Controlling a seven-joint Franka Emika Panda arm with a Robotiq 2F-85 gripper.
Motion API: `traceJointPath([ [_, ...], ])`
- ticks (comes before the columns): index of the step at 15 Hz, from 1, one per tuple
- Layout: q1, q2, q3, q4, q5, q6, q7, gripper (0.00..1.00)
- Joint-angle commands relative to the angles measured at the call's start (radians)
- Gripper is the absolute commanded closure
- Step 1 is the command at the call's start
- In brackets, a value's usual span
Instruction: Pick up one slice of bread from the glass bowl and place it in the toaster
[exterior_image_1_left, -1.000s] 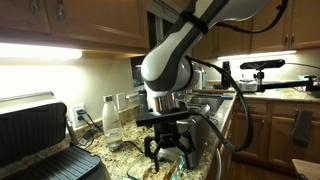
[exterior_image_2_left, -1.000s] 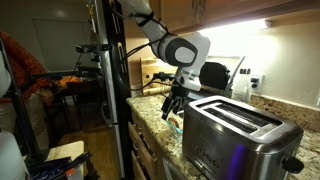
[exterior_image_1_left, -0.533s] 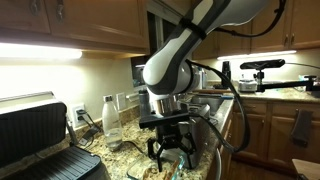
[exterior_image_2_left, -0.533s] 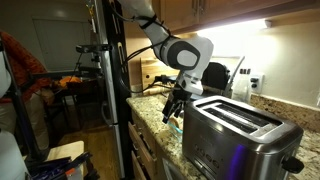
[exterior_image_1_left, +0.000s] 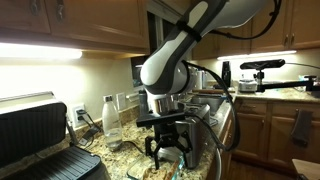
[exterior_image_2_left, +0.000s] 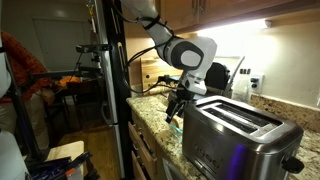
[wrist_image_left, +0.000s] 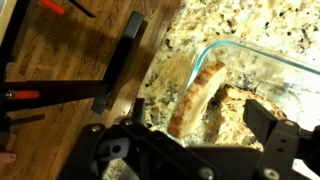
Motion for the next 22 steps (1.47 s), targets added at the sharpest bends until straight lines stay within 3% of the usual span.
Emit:
traceJointPath([
  [1,0.019,0.020,-0.018,0.028,0.011,-0.025,0.013,0.00],
  [3,0.020,0.027,-0.020,0.032,0.009,-0.027,0.013,0.00],
  [4,0.020,0.028,-0.020,0.032,0.009,-0.027,0.013,0.25],
  [5,0.020,0.028,-0.021,0.033,0.008,-0.028,0.014,0.26],
  [15,0.022,0.037,-0.022,0.057,0.000,-0.043,0.010,0.92],
  [18,0.023,0.038,-0.027,0.085,-0.017,-0.054,0.014,0.95],
  [22,0.028,0.041,-0.035,0.145,-0.056,-0.108,0.021,0.92],
])
